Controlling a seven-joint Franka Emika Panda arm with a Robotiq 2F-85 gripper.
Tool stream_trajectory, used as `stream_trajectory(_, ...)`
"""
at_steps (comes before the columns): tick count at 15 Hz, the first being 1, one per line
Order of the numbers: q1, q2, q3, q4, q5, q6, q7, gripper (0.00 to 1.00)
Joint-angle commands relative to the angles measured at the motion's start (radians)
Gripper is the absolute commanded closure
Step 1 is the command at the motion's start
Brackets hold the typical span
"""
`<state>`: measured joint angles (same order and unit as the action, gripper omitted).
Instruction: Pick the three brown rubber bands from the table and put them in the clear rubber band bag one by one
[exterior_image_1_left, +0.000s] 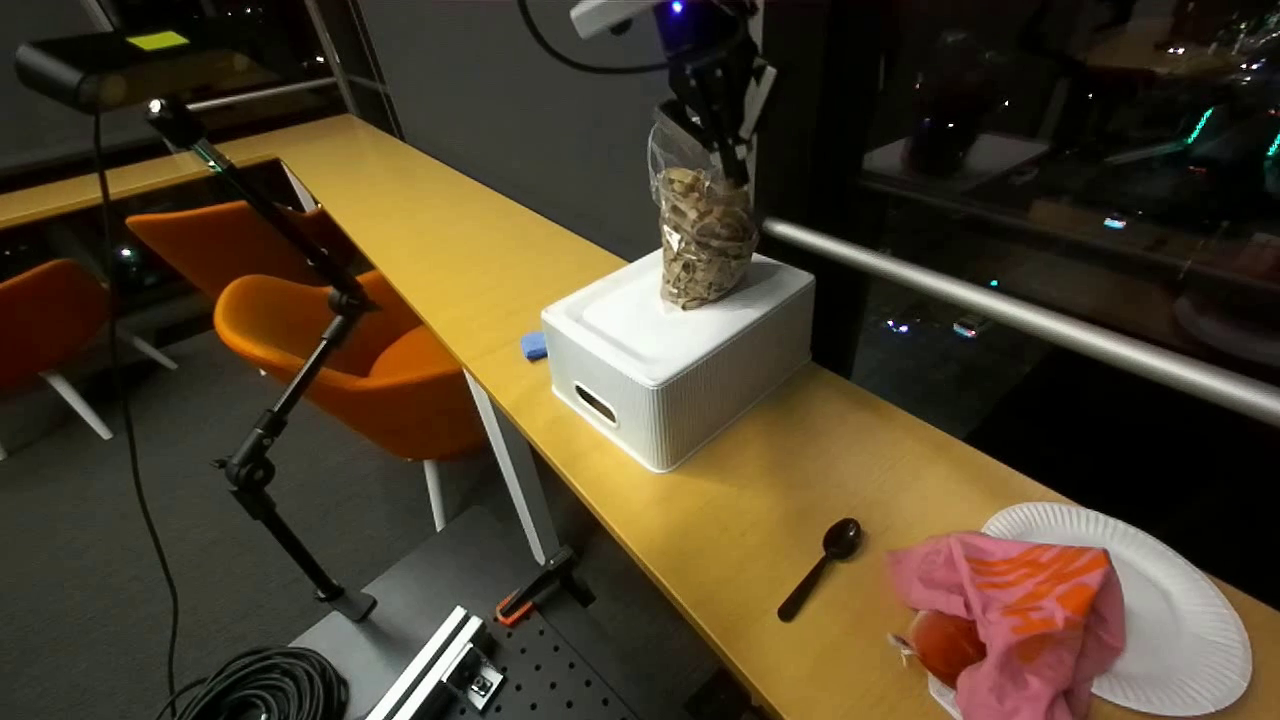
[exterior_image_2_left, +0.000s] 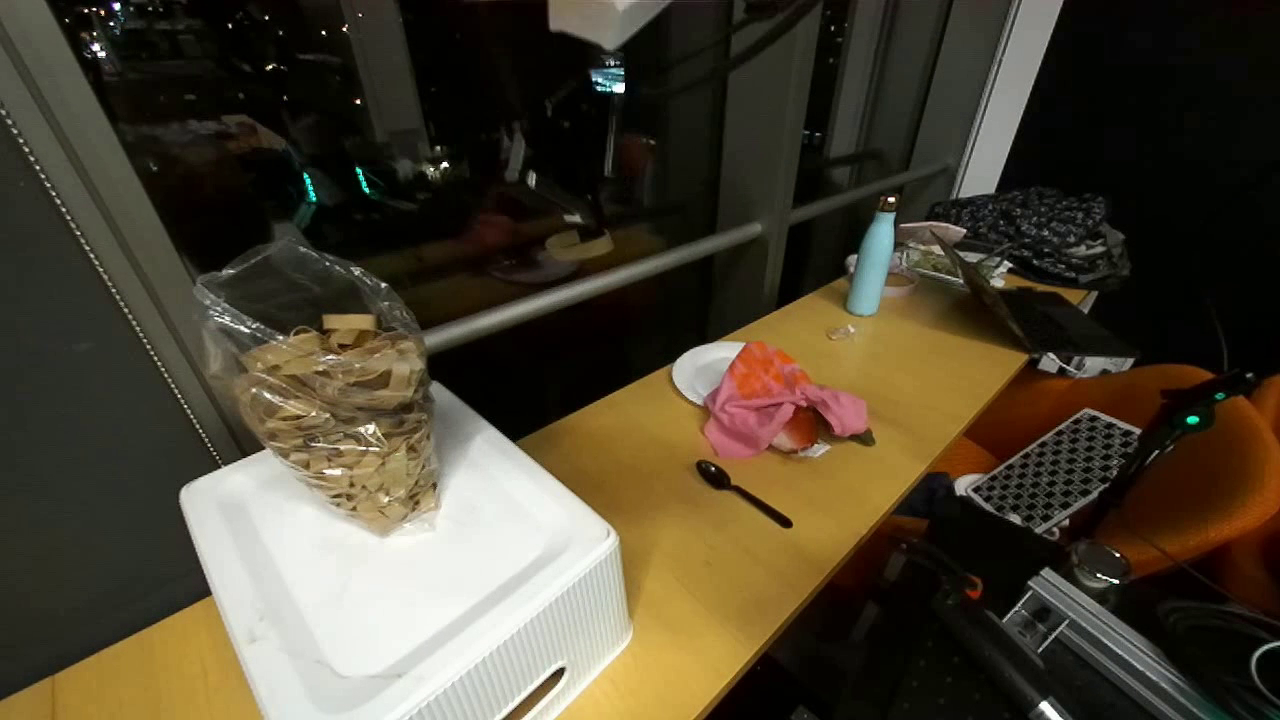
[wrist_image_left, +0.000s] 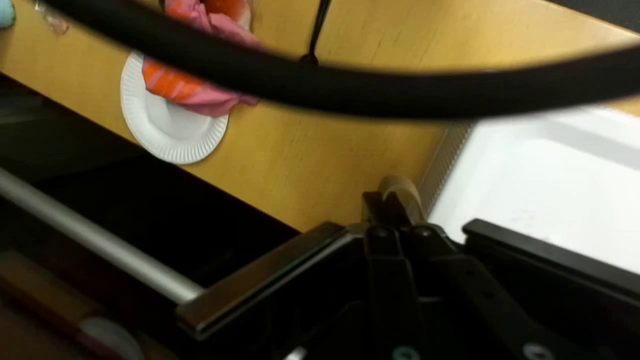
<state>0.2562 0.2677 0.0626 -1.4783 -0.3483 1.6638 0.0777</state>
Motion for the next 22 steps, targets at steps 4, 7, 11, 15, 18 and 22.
stream_trajectory(4,0.000,-0.017,0.065,-0.051,-0.028,0.196,-0.004,1.00)
stream_trajectory(7,-0.001,0.030,0.061,-0.084,-0.051,0.383,-0.011,1.00)
stream_trajectory(11,0.022,0.074,0.050,-0.097,-0.108,0.574,0.002,1.00)
stream_trajectory(15,0.048,0.107,0.044,-0.082,-0.147,0.645,0.005,1.00)
stream_trajectory(18,0.058,0.133,0.042,-0.069,-0.152,0.668,-0.003,1.00)
stream_trajectory(22,0.068,0.151,0.036,-0.059,-0.163,0.678,-0.004,0.74)
